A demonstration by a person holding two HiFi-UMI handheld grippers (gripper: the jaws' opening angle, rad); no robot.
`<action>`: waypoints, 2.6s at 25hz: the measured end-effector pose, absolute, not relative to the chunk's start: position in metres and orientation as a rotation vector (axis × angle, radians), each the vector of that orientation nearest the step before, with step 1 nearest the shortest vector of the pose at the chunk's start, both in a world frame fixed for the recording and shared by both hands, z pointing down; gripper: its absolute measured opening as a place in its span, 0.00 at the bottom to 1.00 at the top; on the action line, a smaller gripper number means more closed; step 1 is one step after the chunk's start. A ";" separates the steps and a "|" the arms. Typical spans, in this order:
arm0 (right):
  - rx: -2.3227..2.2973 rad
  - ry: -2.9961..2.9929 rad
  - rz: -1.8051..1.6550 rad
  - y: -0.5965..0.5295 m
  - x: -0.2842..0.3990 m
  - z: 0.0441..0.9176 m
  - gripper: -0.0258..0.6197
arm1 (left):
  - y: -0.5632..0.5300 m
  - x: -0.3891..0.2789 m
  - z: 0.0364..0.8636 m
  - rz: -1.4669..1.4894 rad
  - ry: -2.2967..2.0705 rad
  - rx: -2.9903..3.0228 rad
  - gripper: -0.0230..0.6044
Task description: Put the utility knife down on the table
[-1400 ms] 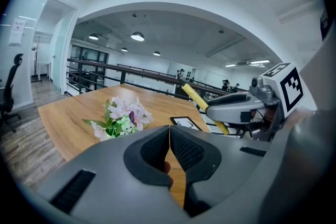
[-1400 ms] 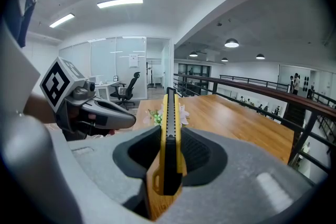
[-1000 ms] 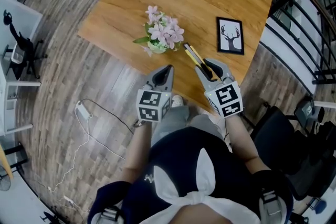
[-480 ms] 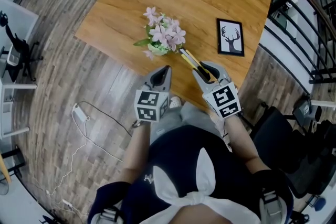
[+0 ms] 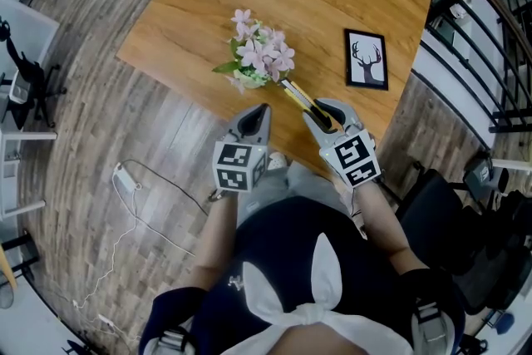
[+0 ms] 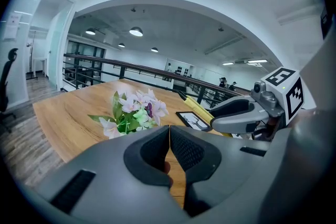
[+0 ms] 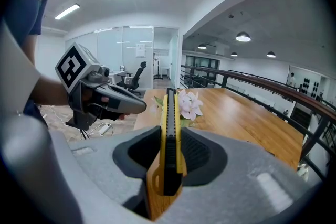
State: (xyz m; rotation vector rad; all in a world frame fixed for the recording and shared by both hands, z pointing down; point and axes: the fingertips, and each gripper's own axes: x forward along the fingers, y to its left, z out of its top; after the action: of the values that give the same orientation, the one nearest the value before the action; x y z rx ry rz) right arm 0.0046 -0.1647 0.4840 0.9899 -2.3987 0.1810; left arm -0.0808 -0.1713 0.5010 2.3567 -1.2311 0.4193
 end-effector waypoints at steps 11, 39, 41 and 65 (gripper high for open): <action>0.927 -2.402 0.181 -0.163 0.000 0.498 0.22 | -0.172 -0.084 0.508 0.452 -1.232 2.338 0.07; 0.811 -2.333 0.202 -0.159 -0.002 0.543 0.22 | -0.168 -0.090 0.521 0.521 -1.241 2.327 0.07; 0.805 -2.331 0.201 -0.159 -0.003 0.546 0.22 | -0.166 -0.091 0.523 0.523 -1.242 2.324 0.07; 0.720 -2.272 0.215 -0.153 -0.003 0.578 0.22 | -0.161 -0.092 0.531 0.547 -1.242 2.297 0.07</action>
State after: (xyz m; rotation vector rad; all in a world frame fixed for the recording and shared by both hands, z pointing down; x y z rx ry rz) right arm -0.0027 -0.1534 0.5781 0.7200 -2.2721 0.2152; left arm -0.0918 -0.1609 0.5307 2.2966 -1.2425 0.5468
